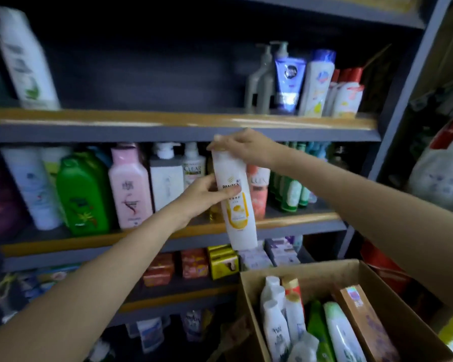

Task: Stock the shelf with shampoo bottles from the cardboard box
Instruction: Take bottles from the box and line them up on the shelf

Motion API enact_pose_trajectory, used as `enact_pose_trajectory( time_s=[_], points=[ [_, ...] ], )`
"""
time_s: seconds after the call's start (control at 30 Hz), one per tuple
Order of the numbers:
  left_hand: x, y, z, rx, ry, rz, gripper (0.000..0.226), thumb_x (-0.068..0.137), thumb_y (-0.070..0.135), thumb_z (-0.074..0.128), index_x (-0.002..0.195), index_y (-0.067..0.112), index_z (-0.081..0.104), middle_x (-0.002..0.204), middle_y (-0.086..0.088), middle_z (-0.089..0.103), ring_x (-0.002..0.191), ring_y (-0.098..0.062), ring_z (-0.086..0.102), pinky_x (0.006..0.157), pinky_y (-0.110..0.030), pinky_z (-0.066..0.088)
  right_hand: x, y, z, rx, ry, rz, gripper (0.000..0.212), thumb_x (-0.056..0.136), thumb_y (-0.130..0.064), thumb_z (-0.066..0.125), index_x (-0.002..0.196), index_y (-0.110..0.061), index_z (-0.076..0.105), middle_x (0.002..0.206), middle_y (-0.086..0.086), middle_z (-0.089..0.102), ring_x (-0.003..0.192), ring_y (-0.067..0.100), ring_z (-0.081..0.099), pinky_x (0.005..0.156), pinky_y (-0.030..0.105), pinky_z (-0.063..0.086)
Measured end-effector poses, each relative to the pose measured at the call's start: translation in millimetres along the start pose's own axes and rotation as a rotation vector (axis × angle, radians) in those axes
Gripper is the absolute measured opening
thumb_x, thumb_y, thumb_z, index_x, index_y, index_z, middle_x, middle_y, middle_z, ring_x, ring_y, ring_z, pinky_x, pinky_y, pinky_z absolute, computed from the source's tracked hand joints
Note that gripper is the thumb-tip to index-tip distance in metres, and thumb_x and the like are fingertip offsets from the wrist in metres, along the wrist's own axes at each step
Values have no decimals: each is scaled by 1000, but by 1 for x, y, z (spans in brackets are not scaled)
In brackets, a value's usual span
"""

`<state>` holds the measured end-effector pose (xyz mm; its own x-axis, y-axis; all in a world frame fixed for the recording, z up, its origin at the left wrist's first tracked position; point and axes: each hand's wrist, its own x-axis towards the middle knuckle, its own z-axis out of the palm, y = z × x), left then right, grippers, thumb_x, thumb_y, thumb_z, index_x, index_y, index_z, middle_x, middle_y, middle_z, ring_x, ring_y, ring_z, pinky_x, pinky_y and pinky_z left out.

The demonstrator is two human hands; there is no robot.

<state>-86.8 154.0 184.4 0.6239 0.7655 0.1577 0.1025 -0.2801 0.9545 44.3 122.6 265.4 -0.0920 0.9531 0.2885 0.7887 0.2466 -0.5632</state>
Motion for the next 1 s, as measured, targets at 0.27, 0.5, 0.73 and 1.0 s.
enact_pose_trajectory(
  time_s=[0.27,0.5,0.73,1.0],
  points=[
    [-50,67,-94,153,261,228,19,84,27,63,102,22,60,91,9,67,73,6,64,60,-9,48,41,-111,24,938,142,-83,18,90,-16,55,105,-8,62,82,8,67,69,19,65,63,28,56],
    [-97,91,-171,262,373,279,20,85,26,61,104,20,60,91,11,67,75,3,66,66,-12,52,70,-194,53,918,170,-239,9,90,-18,56,93,-15,64,99,8,67,92,24,64,83,38,54],
    [-99,132,-254,267,574,327,18,85,29,61,102,22,59,97,4,66,83,-5,62,67,-16,52,99,-215,85,437,121,-304,60,80,-23,71,131,-12,41,120,3,58,109,17,60,93,36,52],
    [-69,135,-302,740,465,392,34,78,28,70,110,23,58,103,4,64,97,-11,59,84,-27,49,145,-223,88,217,474,-429,39,79,-18,69,100,-9,37,89,1,57,81,18,57,61,26,47]
  ],
)
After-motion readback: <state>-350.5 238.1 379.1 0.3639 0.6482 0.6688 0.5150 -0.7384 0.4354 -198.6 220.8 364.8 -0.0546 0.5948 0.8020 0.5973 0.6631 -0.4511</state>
